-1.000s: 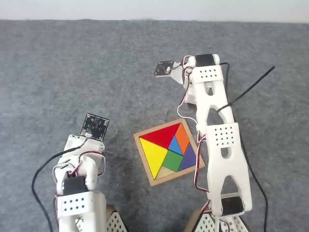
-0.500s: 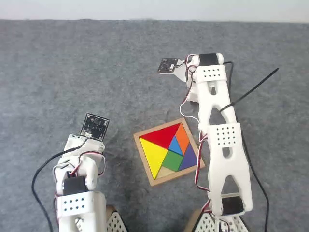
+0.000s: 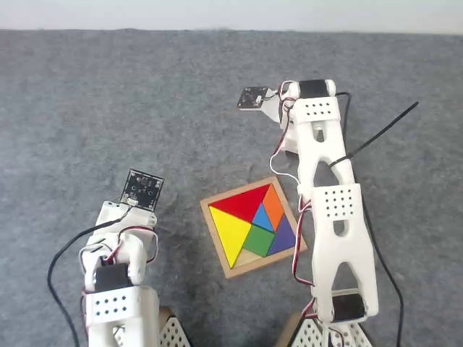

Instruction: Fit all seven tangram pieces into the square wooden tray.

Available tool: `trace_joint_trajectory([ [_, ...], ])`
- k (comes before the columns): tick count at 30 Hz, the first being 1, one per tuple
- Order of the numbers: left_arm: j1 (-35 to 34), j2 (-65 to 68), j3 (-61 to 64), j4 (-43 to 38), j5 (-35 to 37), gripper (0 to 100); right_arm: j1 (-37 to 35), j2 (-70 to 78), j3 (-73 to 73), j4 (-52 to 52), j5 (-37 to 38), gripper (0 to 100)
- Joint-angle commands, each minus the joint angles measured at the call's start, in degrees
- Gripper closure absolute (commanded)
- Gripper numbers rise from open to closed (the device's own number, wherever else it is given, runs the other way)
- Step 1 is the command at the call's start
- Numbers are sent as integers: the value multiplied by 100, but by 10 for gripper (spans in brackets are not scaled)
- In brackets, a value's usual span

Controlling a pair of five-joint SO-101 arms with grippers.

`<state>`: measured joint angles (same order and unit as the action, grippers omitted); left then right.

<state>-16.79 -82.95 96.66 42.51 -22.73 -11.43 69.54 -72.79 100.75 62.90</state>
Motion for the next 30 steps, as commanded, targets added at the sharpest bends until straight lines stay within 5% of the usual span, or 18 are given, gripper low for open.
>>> trace_joint_trajectory([
  [1,18,-97,-40,35,-70,952,-75,-57,-229,198,53,943],
  [11,18,-97,-40,35,-70,952,-92,-233,-308,215,114,922],
  [19,18,-97,-40,35,-70,952,-488,-444,-308,207,273,684],
  [30,18,-97,-40,35,-70,952,-435,-207,-308,75,281,743],
])
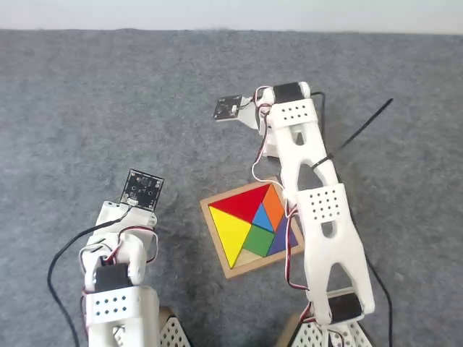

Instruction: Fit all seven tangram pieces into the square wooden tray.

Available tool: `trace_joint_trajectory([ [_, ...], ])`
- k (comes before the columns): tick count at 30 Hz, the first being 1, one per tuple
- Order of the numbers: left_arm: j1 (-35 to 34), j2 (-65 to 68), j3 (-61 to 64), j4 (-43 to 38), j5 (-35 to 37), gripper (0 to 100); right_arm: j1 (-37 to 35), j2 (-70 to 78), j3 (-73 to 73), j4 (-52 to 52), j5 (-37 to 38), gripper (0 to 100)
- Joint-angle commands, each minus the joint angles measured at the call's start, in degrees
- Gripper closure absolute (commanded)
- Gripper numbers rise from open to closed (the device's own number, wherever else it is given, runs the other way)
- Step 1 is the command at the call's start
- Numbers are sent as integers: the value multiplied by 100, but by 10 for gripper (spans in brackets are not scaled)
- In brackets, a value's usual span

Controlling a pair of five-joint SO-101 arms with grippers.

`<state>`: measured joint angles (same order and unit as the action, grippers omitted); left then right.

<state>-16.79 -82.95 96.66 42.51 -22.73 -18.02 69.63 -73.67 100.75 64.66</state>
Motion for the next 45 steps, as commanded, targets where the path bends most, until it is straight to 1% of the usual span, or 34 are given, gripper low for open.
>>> trace_joint_trajectory([
  [1,18,-97,-40,35,-70,952,312,-180,-220,84,105,742],
  [5,18,-97,-40,35,-70,952,620,-84,-220,57,105,742],
  [8,18,-97,-40,35,-70,952,690,4,-220,57,105,742],
  [17,18,-97,-40,35,-70,952,470,110,-237,-40,114,742],
  [22,18,-97,-40,35,-70,952,347,154,-580,4,114,742],
  [38,18,-97,-40,35,-70,952,295,180,-571,22,114,748],
  [39,18,-97,-40,35,-70,952,295,180,-571,22,114,760],
  [43,18,-97,-40,35,-70,952,303,277,-589,22,114,869],
  [45,18,-97,-40,35,-70,952,330,330,-598,22,114,882],
])
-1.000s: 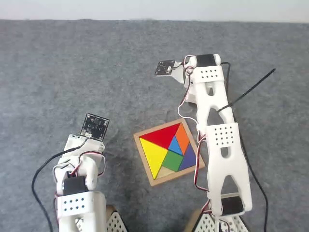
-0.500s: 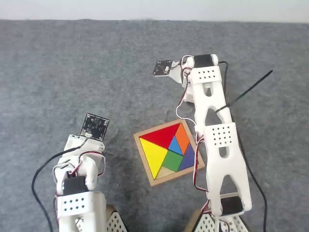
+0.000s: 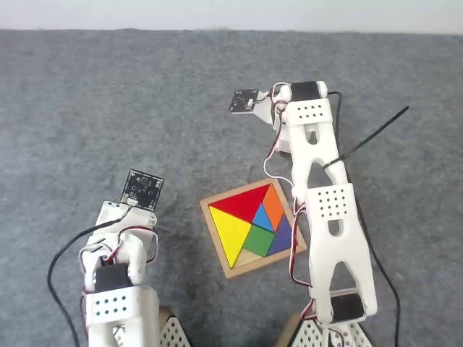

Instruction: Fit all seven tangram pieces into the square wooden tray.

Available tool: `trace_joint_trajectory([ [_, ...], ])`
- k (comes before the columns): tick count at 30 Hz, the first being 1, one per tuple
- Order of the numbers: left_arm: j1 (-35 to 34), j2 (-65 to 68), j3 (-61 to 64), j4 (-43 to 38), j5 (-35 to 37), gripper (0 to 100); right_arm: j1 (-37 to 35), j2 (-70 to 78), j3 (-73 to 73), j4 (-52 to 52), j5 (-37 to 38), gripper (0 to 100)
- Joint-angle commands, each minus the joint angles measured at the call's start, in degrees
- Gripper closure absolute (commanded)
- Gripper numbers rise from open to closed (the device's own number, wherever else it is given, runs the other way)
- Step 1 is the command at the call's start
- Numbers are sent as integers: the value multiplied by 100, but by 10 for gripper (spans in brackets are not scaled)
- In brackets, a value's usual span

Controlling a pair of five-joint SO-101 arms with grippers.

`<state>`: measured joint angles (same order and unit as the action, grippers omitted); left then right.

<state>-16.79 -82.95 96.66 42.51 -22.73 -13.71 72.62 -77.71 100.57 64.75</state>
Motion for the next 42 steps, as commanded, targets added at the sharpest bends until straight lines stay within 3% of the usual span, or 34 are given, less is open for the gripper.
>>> trace_joint_trajectory([
  [1,18,-97,-40,35,-70,952,-101,57,-211,40,105,878],
  [24,18,-97,-40,35,-70,952,-13,-347,-545,259,70,881],
  [35,18,-97,-40,35,-70,952,-4,-787,-527,277,-352,881],
  [42,18,-97,-40,35,-70,952,-4,-1965,844,277,-378,881],
])
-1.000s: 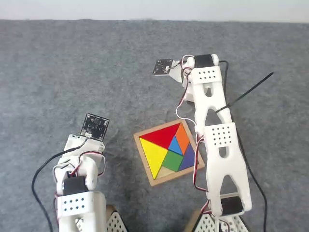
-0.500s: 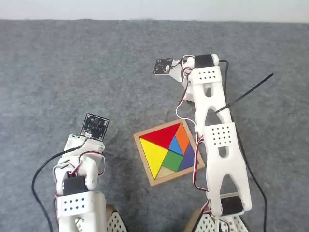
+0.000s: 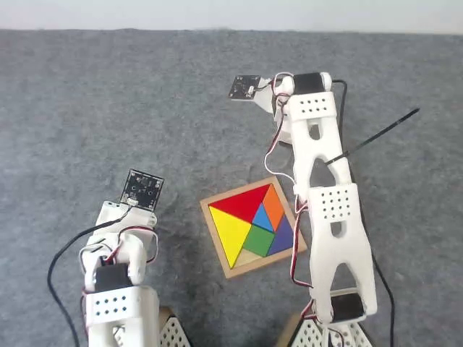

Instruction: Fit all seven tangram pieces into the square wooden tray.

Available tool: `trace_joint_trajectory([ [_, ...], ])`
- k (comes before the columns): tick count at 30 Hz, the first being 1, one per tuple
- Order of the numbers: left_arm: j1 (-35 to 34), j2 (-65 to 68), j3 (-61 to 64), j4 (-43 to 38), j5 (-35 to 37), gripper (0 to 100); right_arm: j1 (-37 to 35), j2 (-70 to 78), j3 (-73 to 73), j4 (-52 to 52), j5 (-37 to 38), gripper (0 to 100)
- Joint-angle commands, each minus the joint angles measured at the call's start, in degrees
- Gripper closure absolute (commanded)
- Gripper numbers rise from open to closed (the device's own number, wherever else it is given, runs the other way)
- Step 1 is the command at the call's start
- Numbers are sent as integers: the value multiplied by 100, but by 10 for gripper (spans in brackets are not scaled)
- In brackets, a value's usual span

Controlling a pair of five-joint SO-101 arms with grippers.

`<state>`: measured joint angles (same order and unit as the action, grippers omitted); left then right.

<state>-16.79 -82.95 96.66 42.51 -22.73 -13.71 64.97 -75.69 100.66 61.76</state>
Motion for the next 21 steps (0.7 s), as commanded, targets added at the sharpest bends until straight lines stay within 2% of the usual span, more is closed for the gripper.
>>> trace_joint_trajectory([
  [1,18,-97,-40,35,-70,952,-4,-1446,932,268,-79,881],
  [8,18,-97,-40,35,-70,952,-66,-3380,3314,242,-88,881],
  [15,18,-97,-40,35,-70,952,-611,-5262,5846,189,-97,881],
  [21,18,-97,-40,35,-70,952,-1464,-6756,8457,-945,-431,881],
])
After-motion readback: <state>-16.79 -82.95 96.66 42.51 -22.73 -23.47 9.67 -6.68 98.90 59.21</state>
